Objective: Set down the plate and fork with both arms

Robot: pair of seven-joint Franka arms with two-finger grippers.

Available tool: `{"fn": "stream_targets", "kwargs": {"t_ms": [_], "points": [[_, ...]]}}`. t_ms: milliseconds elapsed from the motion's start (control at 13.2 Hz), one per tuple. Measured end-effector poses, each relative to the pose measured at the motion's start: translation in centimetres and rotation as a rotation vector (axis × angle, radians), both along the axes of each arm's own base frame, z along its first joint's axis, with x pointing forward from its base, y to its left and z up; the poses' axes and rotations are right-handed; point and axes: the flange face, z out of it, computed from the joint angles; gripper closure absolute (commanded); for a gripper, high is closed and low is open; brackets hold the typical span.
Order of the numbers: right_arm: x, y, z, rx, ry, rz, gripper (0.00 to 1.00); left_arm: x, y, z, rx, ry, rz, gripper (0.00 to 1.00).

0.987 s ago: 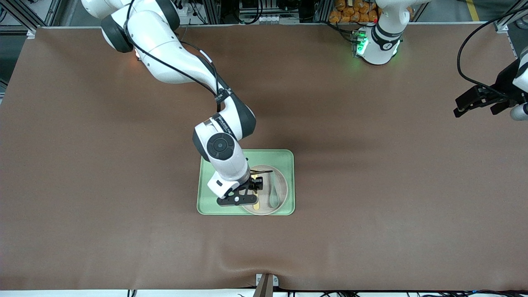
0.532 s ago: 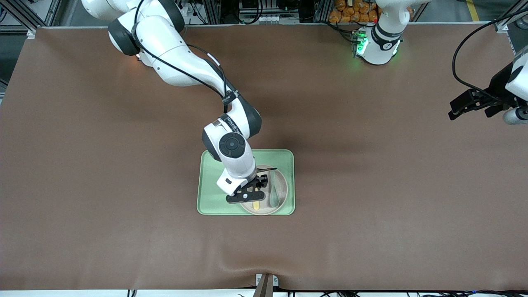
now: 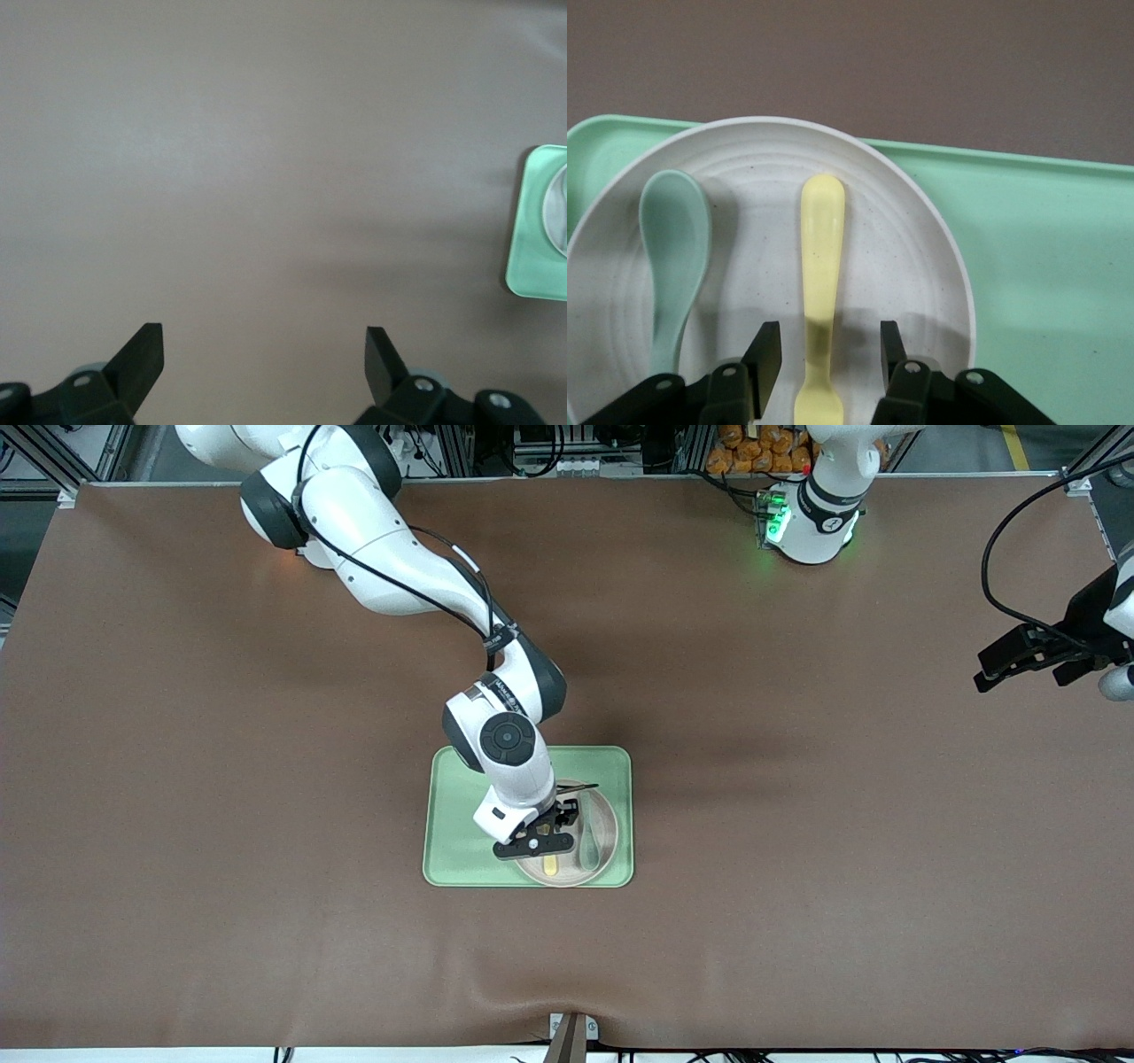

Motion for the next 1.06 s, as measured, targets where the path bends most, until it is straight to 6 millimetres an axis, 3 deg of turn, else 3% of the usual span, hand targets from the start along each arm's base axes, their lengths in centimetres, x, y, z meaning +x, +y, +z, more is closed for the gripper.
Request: {"fn": "stream_targets", "kwargs": {"t_ms": [380,911,987,1063], "points": [[0.0,0.1,-0.6,0.004,-0.006,0.001,0.53,0.1,0.6,0.5,0.008,-0.012,0.008,0.00],[-0.3,0.2,-1.2,0.001,0.000,0.000,0.61,0.0,-1.8,1.3,0.021,-0.027,-0.025,0.00],[-0.3,0.2,-1.5,-0.001,0.002,0.000,0.64,0.0,-1.8,1.4,0.029,-0.030,-0.026,0.00],[-0.3,0.2,-1.7,-0.002,0.002,0.000,0.73,0.0,-1.7,1.5,0.031,-0.031,-0.025,0.00]]}}
